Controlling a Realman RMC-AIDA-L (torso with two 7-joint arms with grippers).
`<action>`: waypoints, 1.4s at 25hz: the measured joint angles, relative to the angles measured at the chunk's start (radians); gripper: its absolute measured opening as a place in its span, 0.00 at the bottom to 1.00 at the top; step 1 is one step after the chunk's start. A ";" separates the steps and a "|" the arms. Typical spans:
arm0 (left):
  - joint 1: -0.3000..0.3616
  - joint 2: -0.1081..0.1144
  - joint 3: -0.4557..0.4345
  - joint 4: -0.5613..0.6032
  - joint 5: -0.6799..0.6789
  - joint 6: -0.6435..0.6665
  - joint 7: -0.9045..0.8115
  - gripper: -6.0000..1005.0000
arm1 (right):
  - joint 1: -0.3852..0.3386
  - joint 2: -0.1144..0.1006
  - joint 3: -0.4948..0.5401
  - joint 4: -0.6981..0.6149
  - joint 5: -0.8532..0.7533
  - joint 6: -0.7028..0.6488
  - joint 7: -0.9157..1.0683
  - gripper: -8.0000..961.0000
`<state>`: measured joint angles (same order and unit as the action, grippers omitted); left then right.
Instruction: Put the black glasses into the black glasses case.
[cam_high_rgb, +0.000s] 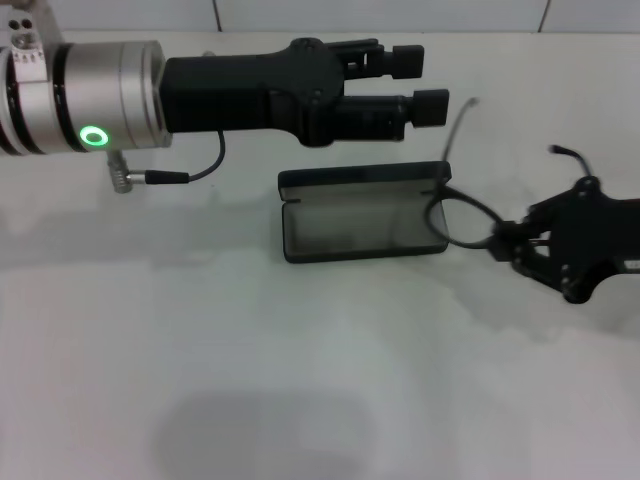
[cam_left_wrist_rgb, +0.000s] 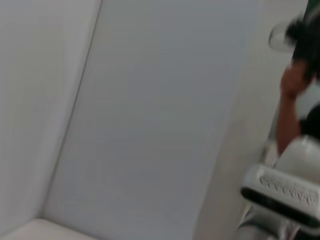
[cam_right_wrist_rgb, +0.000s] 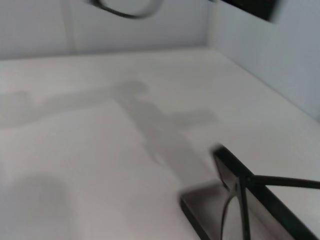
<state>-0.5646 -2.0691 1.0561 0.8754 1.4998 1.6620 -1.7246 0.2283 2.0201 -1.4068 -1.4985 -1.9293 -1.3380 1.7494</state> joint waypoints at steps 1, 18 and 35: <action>-0.015 0.006 -0.003 -0.031 -0.006 0.009 -0.024 0.77 | -0.001 0.000 0.000 0.018 0.029 -0.002 -0.049 0.13; -0.167 0.023 0.006 -0.326 0.071 0.097 -0.097 0.77 | 0.052 -0.003 0.154 0.534 0.515 -0.322 -0.941 0.12; -0.185 -0.007 -0.004 -0.360 0.047 0.186 -0.077 0.77 | 0.045 -0.003 0.160 0.622 0.519 -0.398 -1.170 0.11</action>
<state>-0.7495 -2.0765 1.0518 0.5155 1.5466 1.8476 -1.8018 0.2737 2.0171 -1.2466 -0.8768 -1.4102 -1.7363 0.5789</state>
